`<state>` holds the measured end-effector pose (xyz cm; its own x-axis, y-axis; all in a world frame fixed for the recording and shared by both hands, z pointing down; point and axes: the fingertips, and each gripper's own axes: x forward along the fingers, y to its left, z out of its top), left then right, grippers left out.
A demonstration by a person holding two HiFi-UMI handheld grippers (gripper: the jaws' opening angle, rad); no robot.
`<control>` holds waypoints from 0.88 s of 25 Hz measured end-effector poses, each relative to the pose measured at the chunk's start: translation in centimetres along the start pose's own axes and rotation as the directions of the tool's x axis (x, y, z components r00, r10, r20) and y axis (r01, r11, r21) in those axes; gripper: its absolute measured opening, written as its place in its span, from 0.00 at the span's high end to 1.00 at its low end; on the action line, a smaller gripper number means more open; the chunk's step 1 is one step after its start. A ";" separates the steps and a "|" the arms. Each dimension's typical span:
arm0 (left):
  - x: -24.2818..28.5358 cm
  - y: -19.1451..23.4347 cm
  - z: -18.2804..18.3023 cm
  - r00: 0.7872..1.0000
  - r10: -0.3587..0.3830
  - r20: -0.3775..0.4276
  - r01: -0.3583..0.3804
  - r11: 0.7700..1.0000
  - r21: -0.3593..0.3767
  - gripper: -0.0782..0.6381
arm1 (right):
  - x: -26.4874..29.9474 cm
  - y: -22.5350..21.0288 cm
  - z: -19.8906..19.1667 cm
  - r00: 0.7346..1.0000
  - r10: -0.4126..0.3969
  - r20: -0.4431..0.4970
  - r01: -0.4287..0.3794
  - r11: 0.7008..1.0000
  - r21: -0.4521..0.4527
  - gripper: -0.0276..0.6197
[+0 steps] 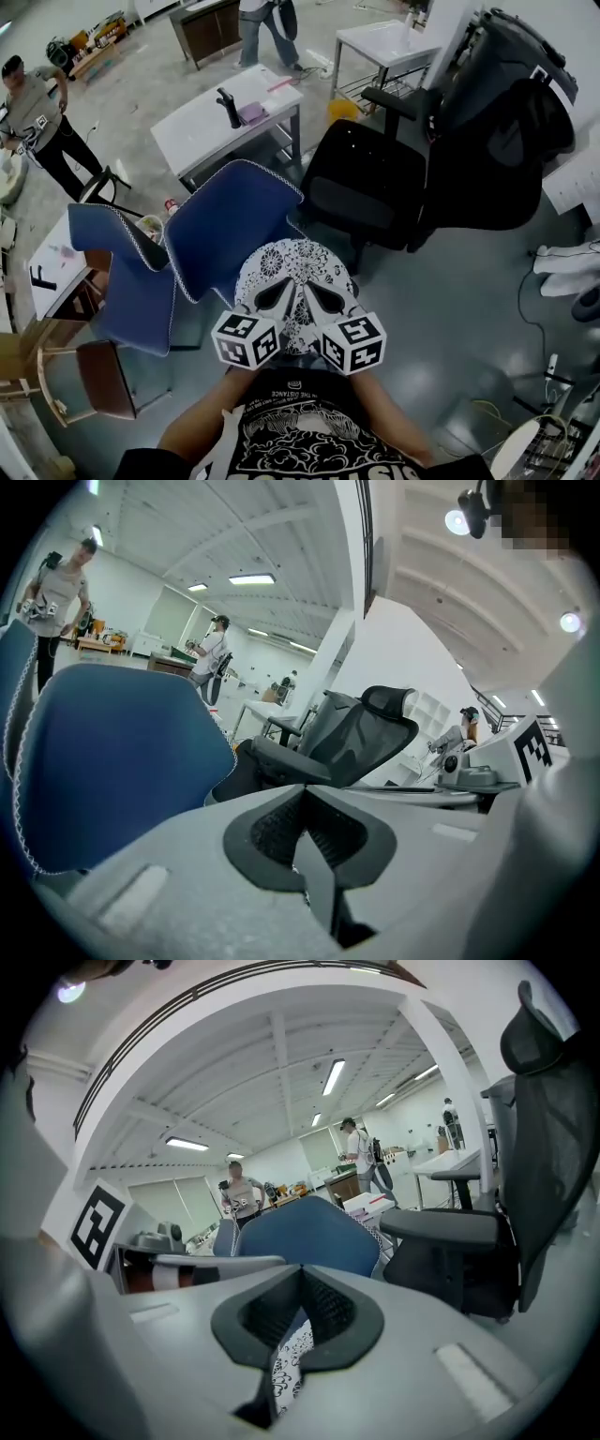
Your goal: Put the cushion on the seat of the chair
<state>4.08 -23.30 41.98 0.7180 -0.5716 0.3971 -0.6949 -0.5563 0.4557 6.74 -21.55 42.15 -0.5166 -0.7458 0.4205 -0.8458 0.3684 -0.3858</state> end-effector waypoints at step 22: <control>-1.9 0.0 -1.3 0.997 -0.073 -0.018 0.074 0.995 0.068 0.90 | -1.0 2.3 -0.7 0.993 -0.112 0.025 0.112 0.994 0.001 0.96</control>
<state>2.75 -21.39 42.25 0.7672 -0.5190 0.3768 -0.6412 -0.6365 0.4287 5.21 -19.57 41.47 -0.4154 -0.7958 0.4407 -0.8981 0.2819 -0.3376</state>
